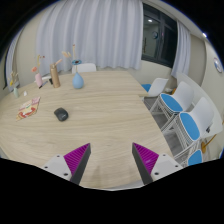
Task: Arrange mouse
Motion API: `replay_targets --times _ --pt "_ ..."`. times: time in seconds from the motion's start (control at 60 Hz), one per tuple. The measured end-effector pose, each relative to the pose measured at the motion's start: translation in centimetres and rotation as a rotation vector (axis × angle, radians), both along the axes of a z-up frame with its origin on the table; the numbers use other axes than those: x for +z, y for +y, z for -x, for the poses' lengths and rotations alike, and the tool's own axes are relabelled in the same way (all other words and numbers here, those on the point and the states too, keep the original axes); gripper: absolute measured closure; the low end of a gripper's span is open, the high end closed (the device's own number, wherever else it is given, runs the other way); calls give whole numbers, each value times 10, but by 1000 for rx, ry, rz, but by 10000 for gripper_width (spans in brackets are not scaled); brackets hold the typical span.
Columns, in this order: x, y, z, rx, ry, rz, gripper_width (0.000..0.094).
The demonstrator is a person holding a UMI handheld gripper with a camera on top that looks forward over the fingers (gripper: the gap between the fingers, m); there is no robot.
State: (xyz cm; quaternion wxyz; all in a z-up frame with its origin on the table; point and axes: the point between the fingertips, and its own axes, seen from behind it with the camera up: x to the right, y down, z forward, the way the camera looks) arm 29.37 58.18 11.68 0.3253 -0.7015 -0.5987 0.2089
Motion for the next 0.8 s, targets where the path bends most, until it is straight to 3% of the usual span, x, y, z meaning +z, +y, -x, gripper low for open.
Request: replay_targets --times 0.367,0.717,0.8 --pt "0 -9 13 21 8 -11 77" --pt "-3 -111 13 67 33 35 77" --pt "-8 -130 12 80 33 12 77"
